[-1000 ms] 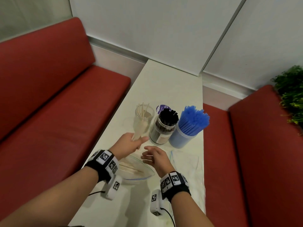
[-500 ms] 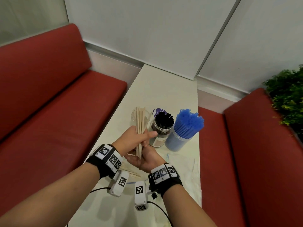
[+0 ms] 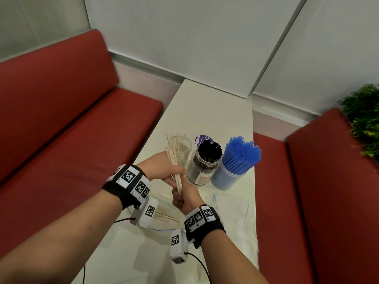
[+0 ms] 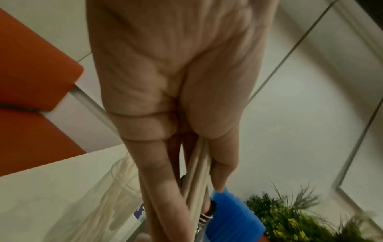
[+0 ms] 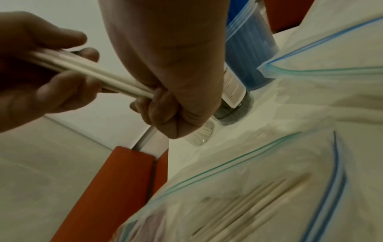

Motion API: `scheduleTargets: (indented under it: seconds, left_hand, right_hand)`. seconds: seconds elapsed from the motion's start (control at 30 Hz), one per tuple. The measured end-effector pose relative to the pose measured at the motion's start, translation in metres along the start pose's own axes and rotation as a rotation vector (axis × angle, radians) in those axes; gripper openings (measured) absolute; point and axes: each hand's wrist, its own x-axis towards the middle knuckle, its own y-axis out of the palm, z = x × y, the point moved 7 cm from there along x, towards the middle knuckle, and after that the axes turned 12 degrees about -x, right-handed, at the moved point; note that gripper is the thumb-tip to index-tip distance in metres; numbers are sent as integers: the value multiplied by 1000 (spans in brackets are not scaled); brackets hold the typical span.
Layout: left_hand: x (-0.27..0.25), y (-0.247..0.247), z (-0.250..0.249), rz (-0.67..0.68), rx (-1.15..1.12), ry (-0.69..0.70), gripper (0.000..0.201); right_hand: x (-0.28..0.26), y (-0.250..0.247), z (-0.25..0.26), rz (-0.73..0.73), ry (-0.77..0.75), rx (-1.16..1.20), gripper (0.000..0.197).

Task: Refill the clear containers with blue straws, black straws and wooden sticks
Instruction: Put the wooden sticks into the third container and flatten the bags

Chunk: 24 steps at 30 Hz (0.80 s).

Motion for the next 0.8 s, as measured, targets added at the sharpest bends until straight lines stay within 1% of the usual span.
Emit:
scheduleTargets:
  seconds: [0.07, 0.1, 0.17, 0.2, 0.27, 0.33, 0.37, 0.4, 0.47, 0.53, 0.57, 0.63, 0.67, 0.73, 0.8]
  left_hand:
    - [2, 3, 4, 1, 60, -6, 16]
    - [3, 3, 7, -21, 87, -6, 18]
    - [5, -1, 7, -81, 106, -1, 20]
    - [7, -5, 4, -105, 101, 3, 19]
    - [12, -18, -8, -150, 82, 32, 15]
    - [20, -35, -27, -217, 68, 99, 15]
    - [25, -43, -38, -264, 45, 149, 15]
    - [30, -50, -48, -315, 7, 204, 15]
    - [43, -62, -64, -411, -115, 302, 18]
    - [58, -70, -71, -473, -218, 359, 23]
    - [66, -73, -71, -487, -236, 369, 25]
    - [81, -76, -64, -491, -191, 349, 26]
    - [87, -76, -57, -493, -140, 327, 26]
    - [98, -77, -41, -504, -36, 269, 27]
    - [108, -75, -24, -487, 32, 187, 33]
  right_hand:
    - [4, 5, 2, 52, -4, 123, 30]
    - [5, 9, 3, 87, -12, 166, 28]
    - [9, 13, 3, 124, -21, 208, 33]
    - [11, 12, 1, 118, -12, 210, 39]
    - [14, 8, -4, 86, -5, 105, 47]
    - [14, 9, -12, 111, -43, -134, 47]
    - [12, 13, -15, 152, -76, -301, 43]
    - [10, 20, -18, 196, -123, -520, 36]
    - [14, 35, -24, 233, -265, -1061, 26]
    - [17, 50, -33, 224, -390, -1495, 29]
    - [18, 56, -38, 215, -431, -1622, 33]
    - [21, 62, -50, 163, -513, -1779, 36]
    - [21, 63, -54, 131, -557, -1815, 36]
    - [24, 65, -66, 88, -599, -1842, 34]
    - [25, 66, -74, 52, -615, -1849, 34]
